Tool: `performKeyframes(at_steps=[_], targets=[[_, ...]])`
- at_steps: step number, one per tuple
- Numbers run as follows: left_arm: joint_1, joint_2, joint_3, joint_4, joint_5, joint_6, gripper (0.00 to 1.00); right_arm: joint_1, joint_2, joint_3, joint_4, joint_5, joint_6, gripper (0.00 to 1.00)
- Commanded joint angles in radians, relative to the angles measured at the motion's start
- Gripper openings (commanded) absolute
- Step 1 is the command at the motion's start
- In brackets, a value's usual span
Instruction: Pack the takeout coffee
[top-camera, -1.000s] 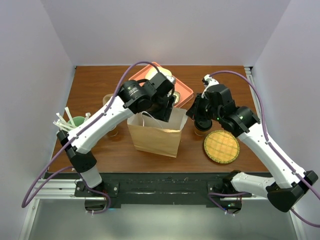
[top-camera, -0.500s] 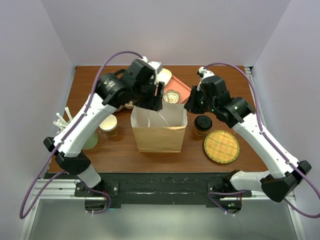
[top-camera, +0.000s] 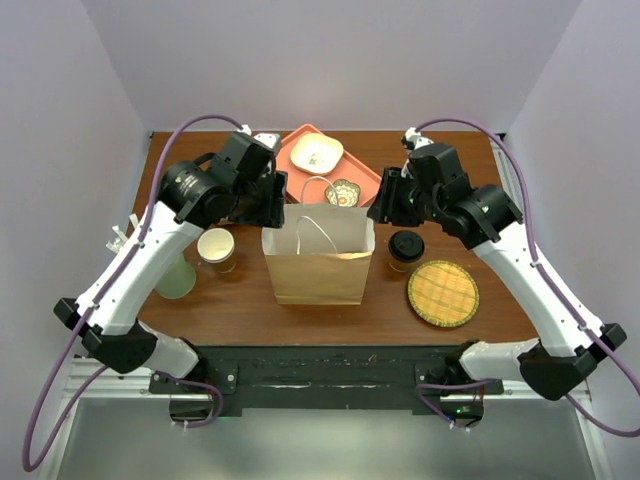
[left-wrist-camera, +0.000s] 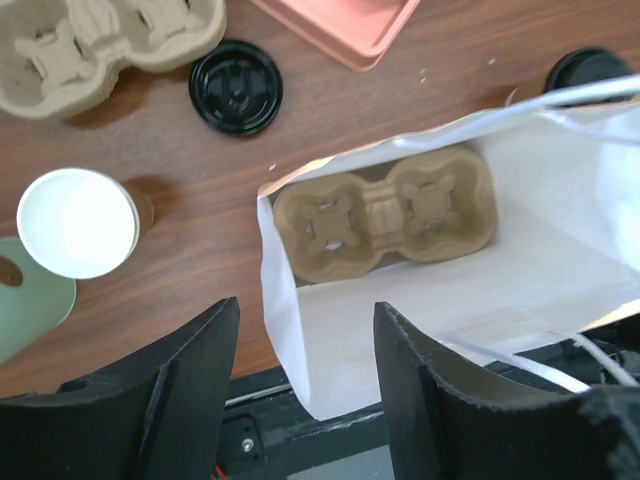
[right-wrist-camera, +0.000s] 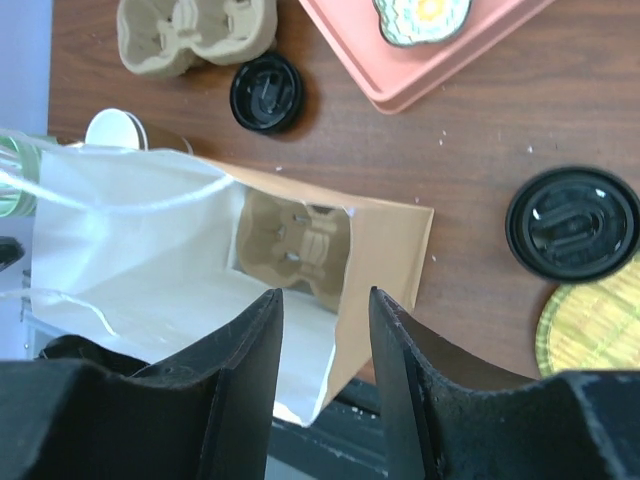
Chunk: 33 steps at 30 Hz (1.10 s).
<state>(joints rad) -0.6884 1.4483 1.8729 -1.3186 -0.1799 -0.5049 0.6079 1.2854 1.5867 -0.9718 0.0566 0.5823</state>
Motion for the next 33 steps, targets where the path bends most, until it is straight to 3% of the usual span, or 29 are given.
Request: performKeyframes(at_steps=[1,8,9,10,12,14,16,24,30,31,32,33], targets=[[0.001,-0.028,-0.080,0.042,0.005,0.003,0.58,0.000,-0.024,-0.039,-0.015,-0.053,0.033,0.43],[0.000,-0.020,-0.141,0.087,0.057,0.012,0.40,0.000,-0.014,-0.099,0.041,-0.074,0.056,0.29],[0.000,-0.019,-0.139,0.087,0.062,0.014,0.38,0.000,-0.012,-0.097,0.047,-0.074,0.056,0.25],[0.001,-0.017,-0.135,0.085,0.066,0.016,0.34,0.001,-0.011,-0.094,0.051,-0.072,0.050,0.13],[0.000,-0.014,-0.100,0.072,0.069,0.017,0.17,0.000,0.000,-0.067,0.053,-0.072,0.045,0.00],[0.000,0.004,-0.057,0.050,0.076,0.016,0.05,0.000,0.011,-0.003,0.030,-0.074,0.042,0.00],[0.000,0.030,0.029,0.003,0.085,0.002,0.00,0.000,0.022,0.039,0.007,-0.078,0.047,0.00],[0.000,0.026,0.107,0.002,0.137,-0.047,0.00,0.000,0.012,0.111,-0.011,-0.109,0.102,0.00],[0.000,0.020,0.086,0.004,0.145,-0.057,0.00,0.000,0.005,0.089,-0.025,-0.093,0.113,0.02],[0.000,0.014,0.065,0.004,0.128,-0.054,0.02,0.000,0.000,0.070,-0.025,-0.089,0.108,0.08],[0.001,0.009,0.017,0.004,0.125,-0.049,0.19,0.001,-0.009,0.037,-0.022,-0.068,0.106,0.16],[0.001,0.006,-0.009,0.004,0.123,-0.043,0.29,0.000,-0.017,0.018,-0.019,-0.060,0.106,0.29]])
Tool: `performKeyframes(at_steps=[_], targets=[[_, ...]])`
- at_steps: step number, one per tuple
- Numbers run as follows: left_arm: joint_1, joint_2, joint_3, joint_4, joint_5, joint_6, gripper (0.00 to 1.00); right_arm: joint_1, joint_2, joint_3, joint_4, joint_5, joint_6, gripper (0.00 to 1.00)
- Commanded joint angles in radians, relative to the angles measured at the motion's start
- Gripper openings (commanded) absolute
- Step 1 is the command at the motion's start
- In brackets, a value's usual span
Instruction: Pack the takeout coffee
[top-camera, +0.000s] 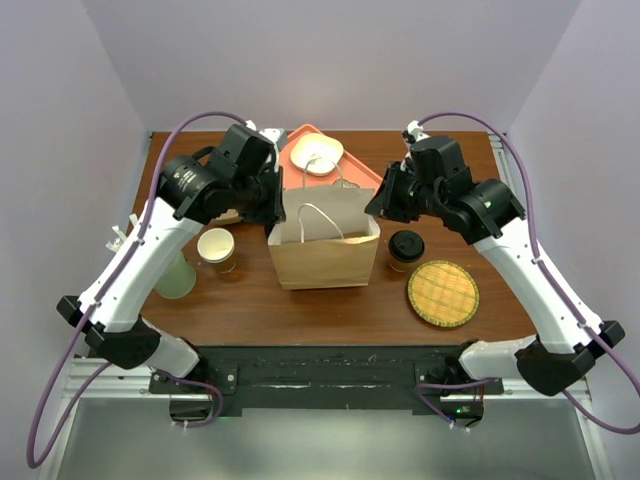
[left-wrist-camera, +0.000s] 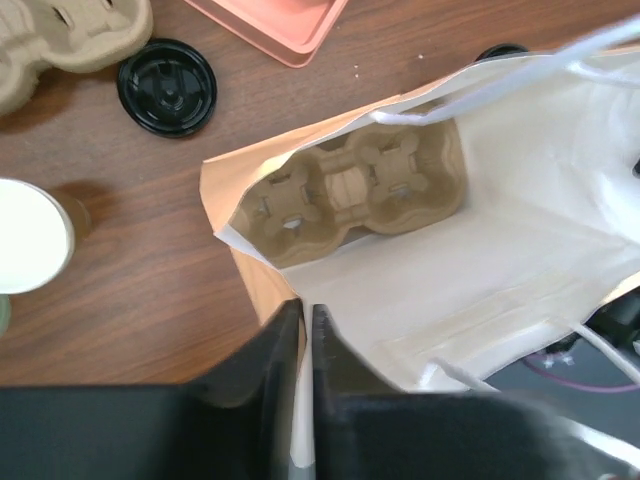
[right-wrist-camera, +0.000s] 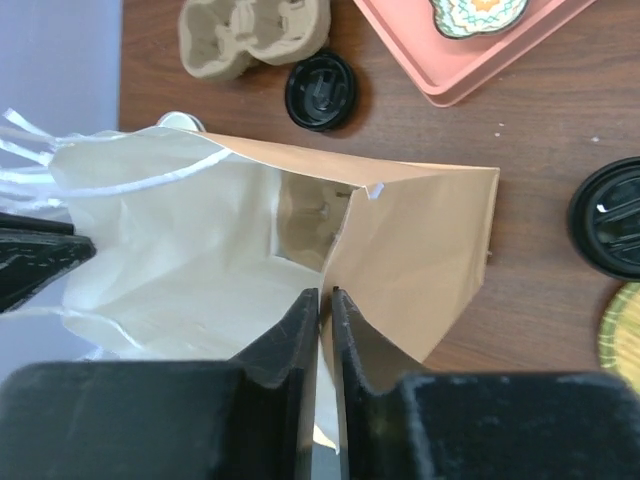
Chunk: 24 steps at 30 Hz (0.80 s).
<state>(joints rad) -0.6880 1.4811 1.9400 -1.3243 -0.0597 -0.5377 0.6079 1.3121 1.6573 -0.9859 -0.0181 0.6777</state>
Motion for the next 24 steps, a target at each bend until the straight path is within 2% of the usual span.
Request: performKeyframes(at_steps=[1,2,3,5,8,15,19,22,24], targets=[[0.001,-0.034,-0.097,0.010,0.011,-0.007,0.37,0.001,-0.051,-0.073,-0.002,0.017,0.017,0.34],[-0.001,-0.038,-0.125,0.010,0.011,-0.004,0.44,0.000,-0.068,-0.103,0.006,0.017,0.019,0.37],[-0.001,-0.047,-0.134,0.013,0.012,-0.004,0.47,0.000,-0.073,-0.113,0.016,0.017,0.022,0.41],[0.001,-0.074,-0.133,0.028,0.000,-0.005,0.54,0.000,-0.082,-0.116,0.021,0.017,0.023,0.42],[0.001,-0.094,-0.113,0.034,-0.015,-0.005,0.59,0.001,-0.089,-0.103,0.023,0.038,0.020,0.41],[-0.001,-0.094,-0.151,0.034,-0.064,0.011,0.59,0.001,-0.085,-0.057,0.012,0.086,-0.018,0.41],[0.001,-0.070,-0.125,0.020,-0.146,0.021,0.59,0.001,-0.042,0.017,-0.013,0.087,-0.075,0.39],[0.004,-0.042,-0.101,0.022,-0.157,0.024,0.58,0.000,-0.005,0.073,-0.037,0.064,-0.107,0.38],[0.005,-0.030,-0.098,0.030,-0.155,0.018,0.57,0.000,0.019,0.099,-0.072,0.118,-0.107,0.38]])
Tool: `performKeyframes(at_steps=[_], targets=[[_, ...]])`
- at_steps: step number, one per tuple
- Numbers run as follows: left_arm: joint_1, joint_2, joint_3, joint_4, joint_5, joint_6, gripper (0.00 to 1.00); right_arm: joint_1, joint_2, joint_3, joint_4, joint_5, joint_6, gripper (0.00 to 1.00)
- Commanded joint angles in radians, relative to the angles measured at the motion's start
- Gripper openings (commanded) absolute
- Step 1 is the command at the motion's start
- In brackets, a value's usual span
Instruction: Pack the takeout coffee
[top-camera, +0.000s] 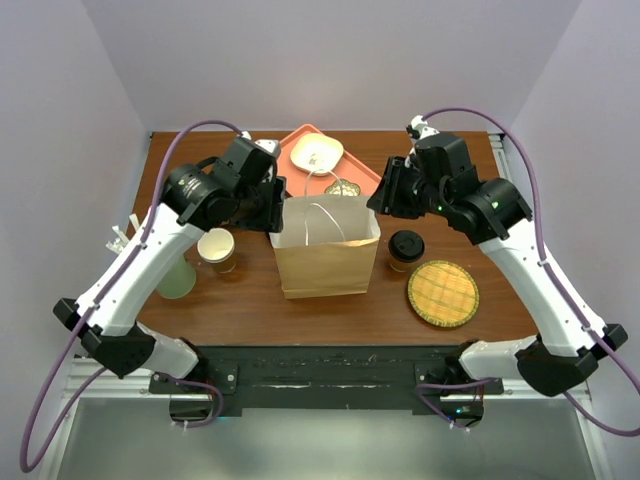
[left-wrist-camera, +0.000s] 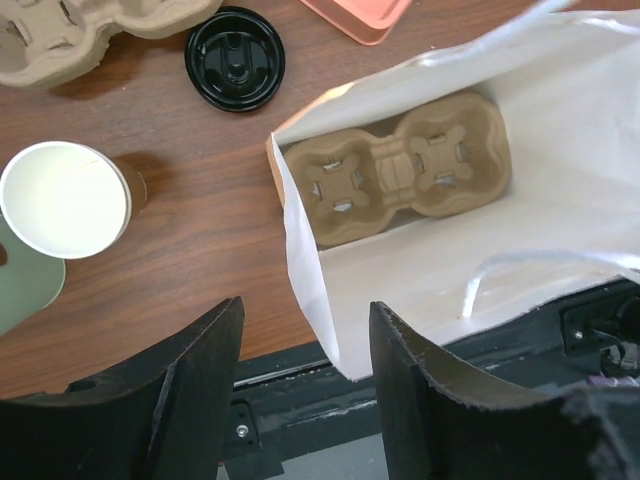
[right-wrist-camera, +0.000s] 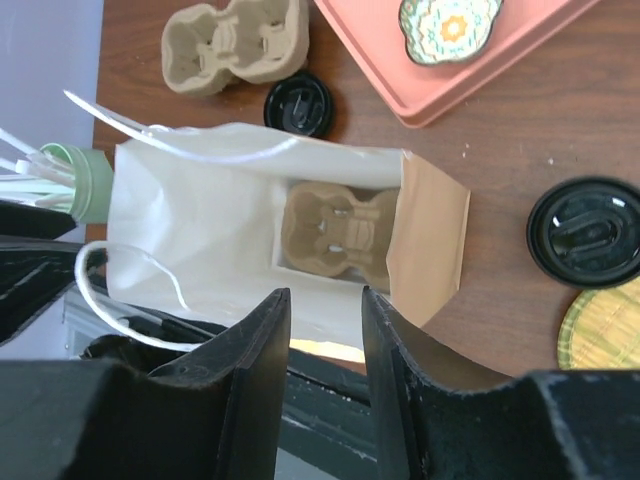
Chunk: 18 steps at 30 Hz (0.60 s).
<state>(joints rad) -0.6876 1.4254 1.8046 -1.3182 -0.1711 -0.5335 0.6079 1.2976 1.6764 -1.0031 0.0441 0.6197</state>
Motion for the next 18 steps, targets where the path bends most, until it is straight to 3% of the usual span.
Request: performKeyframes(at_steps=[1,9,14,17,18], targets=[[0.005,0.027,0.035,0.028,-0.041,0.013,0.57,0.001,0.041,0.098,-0.061,0.078,-0.045,0.38],[0.007,0.018,-0.070,0.115,-0.001,0.033,0.53,0.000,0.080,0.161,-0.089,0.174,-0.072,0.42],[0.007,0.020,-0.105,0.166,0.016,0.049,0.45,-0.002,0.052,0.120,-0.072,0.191,-0.064,0.45],[0.005,0.024,-0.106,0.162,0.024,0.061,0.32,-0.002,0.034,0.091,-0.052,0.206,-0.051,0.48],[0.007,0.021,-0.106,0.159,0.024,0.066,0.20,0.000,0.031,0.082,-0.048,0.209,-0.045,0.48]])
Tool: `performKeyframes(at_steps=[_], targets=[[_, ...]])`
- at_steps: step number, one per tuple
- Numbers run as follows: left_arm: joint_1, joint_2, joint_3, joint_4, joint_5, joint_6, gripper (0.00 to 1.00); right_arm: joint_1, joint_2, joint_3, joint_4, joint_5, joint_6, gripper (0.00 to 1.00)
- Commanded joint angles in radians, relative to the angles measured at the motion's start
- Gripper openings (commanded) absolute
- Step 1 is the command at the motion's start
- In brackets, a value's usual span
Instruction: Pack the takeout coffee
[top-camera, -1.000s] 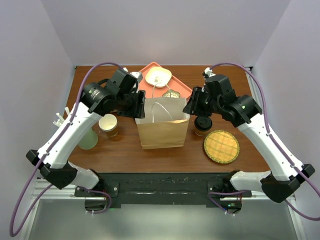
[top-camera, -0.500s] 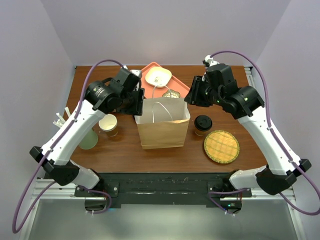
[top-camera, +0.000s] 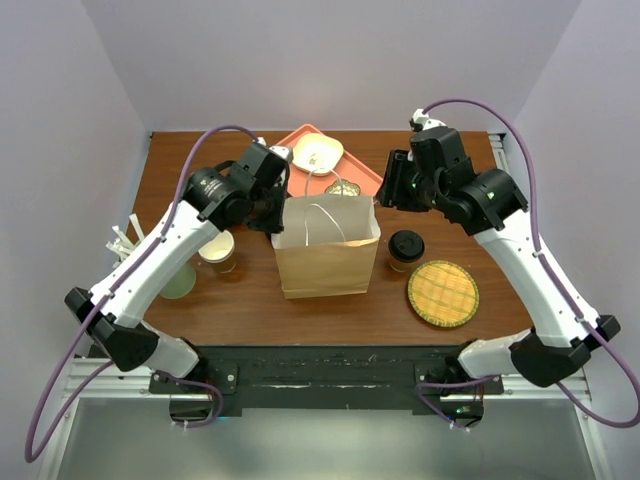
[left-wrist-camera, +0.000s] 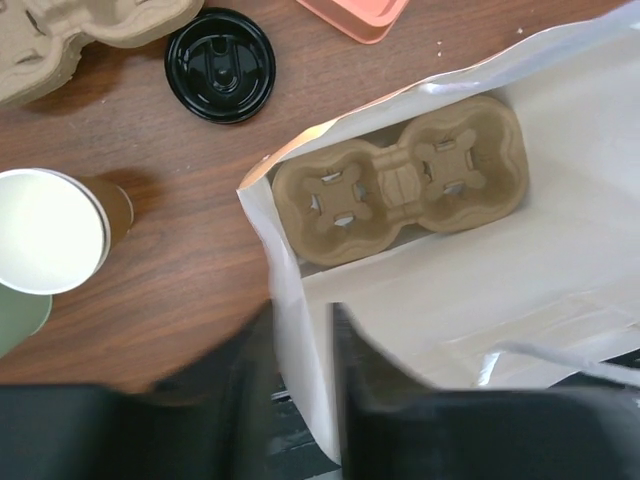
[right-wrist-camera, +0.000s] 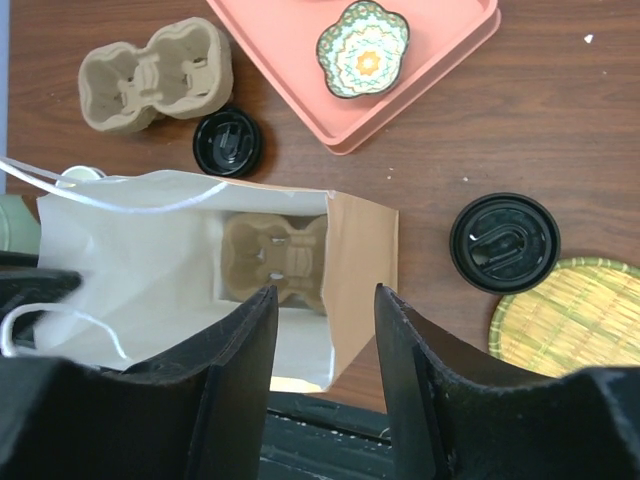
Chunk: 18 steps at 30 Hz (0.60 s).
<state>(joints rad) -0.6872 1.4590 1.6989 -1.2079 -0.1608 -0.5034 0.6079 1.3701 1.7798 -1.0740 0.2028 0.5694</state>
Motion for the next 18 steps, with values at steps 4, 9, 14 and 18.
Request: performKeyframes(at_steps=[4,9,14,18], targets=[[0.006,-0.052,-0.036,0.056,0.018,0.069,0.03,-0.011,-0.055,-0.078,0.016,0.081,0.011,0.50],[0.006,-0.112,-0.097,0.067,0.082,0.094,0.00,-0.127,-0.049,-0.138,0.017,0.074,-0.037,0.53],[0.006,-0.138,-0.104,0.027,0.119,0.134,0.00,-0.290,-0.029,-0.207,0.048,-0.008,-0.088,0.59],[0.005,-0.143,-0.074,0.002,0.074,0.129,0.00,-0.310,0.024,-0.259,0.042,-0.045,-0.120,0.66]])
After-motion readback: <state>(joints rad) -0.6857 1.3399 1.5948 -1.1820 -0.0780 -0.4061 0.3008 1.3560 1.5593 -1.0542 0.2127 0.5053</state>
